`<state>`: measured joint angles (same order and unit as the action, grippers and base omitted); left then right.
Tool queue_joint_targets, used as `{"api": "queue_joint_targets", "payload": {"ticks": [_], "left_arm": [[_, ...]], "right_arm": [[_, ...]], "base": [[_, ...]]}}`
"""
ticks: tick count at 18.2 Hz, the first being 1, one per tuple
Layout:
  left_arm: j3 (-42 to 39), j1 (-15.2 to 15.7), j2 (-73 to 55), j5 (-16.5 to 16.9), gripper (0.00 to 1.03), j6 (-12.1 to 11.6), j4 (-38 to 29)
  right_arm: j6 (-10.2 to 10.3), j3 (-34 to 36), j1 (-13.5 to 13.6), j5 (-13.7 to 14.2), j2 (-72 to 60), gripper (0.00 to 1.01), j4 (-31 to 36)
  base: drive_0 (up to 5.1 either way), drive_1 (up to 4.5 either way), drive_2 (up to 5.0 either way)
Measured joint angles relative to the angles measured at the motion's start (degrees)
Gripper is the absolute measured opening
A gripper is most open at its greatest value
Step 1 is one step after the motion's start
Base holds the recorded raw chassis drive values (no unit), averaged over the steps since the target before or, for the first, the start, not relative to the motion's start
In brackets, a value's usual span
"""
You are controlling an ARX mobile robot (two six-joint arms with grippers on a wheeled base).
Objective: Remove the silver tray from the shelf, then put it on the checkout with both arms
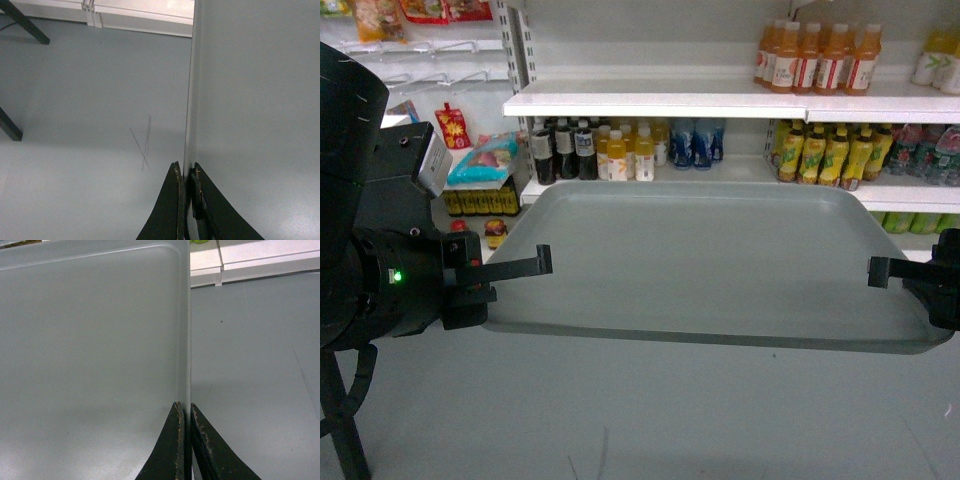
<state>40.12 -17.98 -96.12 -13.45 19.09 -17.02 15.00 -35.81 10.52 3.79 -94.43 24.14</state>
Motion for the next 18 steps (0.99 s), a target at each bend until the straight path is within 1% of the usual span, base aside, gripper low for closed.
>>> {"api": "queue_joint_targets", "payload": {"ticks": [13,17,18], "left_arm": [[0.02,0.0,-0.04,-0.04,0.03,0.04,0.17],[-0.09,-0.04,0.15,-0.07,0.03,0.07,0.35],[-0.09,-0.04,0.15,-0.07,0.03,0.07,0.02]], "right_arm": [[0.0,0.02,0.0,-0.13,-0.02,0.04,0.02],[0.02,0.22,0.0,-0.11,0.04,0.04,-0.09],[0.0,0.22,-0.02,-0.11,0.04,0.04,0.2]], "base": [[0.0,-4.33,4.3],[0.0,0.0,0.0],[-4.8,2.43,2.4]]}}
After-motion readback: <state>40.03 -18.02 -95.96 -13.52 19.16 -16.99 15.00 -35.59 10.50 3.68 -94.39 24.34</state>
